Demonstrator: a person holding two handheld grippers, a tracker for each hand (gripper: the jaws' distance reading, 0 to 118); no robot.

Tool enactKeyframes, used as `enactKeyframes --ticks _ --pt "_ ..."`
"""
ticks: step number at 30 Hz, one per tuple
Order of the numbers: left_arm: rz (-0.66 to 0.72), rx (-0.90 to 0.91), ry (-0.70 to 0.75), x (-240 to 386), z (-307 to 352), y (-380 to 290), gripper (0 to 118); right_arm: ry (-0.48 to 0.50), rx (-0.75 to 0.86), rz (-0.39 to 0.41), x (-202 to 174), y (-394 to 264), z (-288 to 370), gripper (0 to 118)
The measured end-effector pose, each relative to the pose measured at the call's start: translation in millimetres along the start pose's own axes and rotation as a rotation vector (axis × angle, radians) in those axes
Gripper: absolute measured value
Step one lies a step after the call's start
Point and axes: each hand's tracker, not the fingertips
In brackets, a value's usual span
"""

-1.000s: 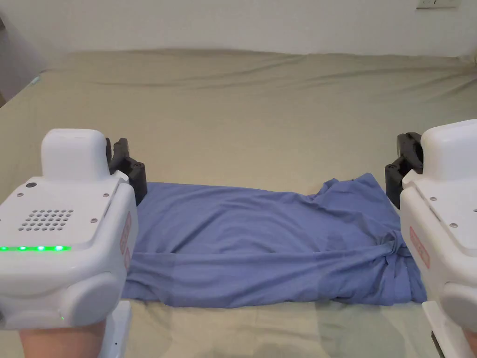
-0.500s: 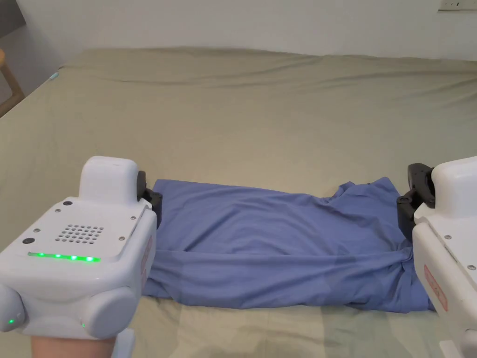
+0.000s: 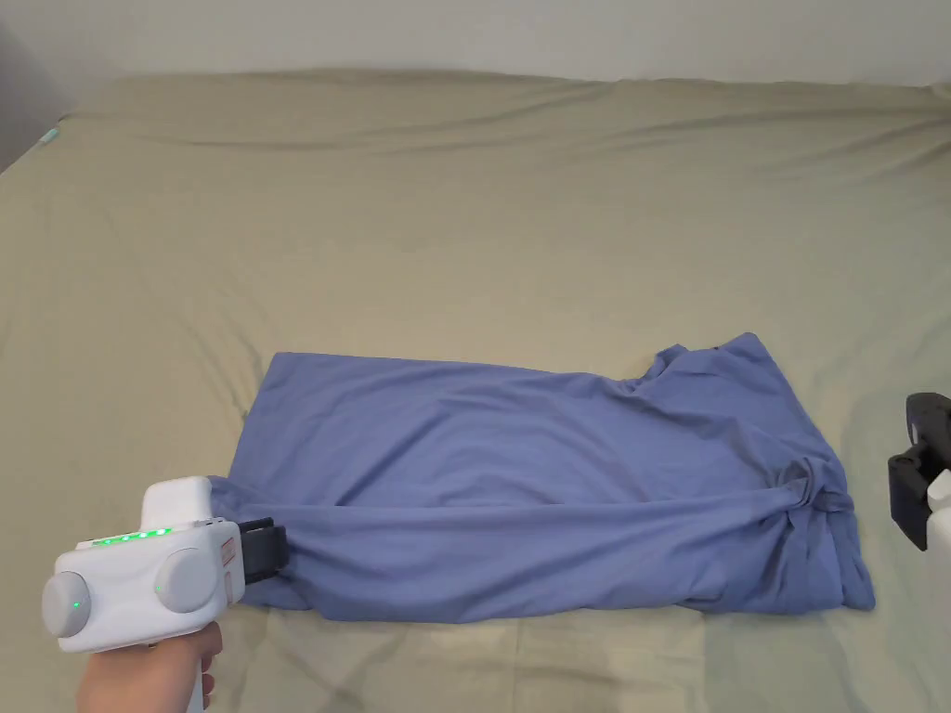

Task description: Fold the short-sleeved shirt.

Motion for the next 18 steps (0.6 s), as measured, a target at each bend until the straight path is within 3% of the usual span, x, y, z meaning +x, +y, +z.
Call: enactKeyframes --ticks 2,4,7,9,10,11,14,15,16,17,18 --pt "-0.005 -0.029 0.01 0 -13 1 99 -0.014 -0.018 -0.002 6 -5 -1 2" --pt "-0.019 -0.064 -0.024 3 -20 -3 88 -0.026 -0.034 -0.001 11 -9 -3 2" --pt "-0.094 -0.004 -0.054 15 -9 -3 51 -0.037 -0.064 -0.002 15 -15 -10 2" --pt "-0.117 0.016 -0.052 25 -1 -4 44 -0.024 -0.103 -0.028 17 -21 -19 2" --pt "-0.159 0.039 0.009 30 2 -3 25 -0.015 -0.126 -0.043 18 -25 -26 2" --pt "-0.174 0.038 -0.055 29 2 -2 9 -0.003 -0.161 -0.05 18 -29 -34 2" --pt "-0.109 0.09 -0.055 23 18 -3 9 0.083 -0.313 -0.092 18 -54 -74 6" --pt "-0.098 0.111 -0.056 21 25 -3 9 0.093 -0.363 -0.108 17 -67 -88 22" --pt "-0.099 0.131 -0.058 18 33 -2 9 0.105 -0.42 -0.151 16 -81 -104 68" --pt "-0.106 0.15 -0.061 19 41 -2 9 0.117 -0.494 -0.175 16 -95 -120 100" --pt "-0.124 0.169 -0.062 21 48 -2 9 0.139 -0.565 -0.203 14 -108 -135 115"
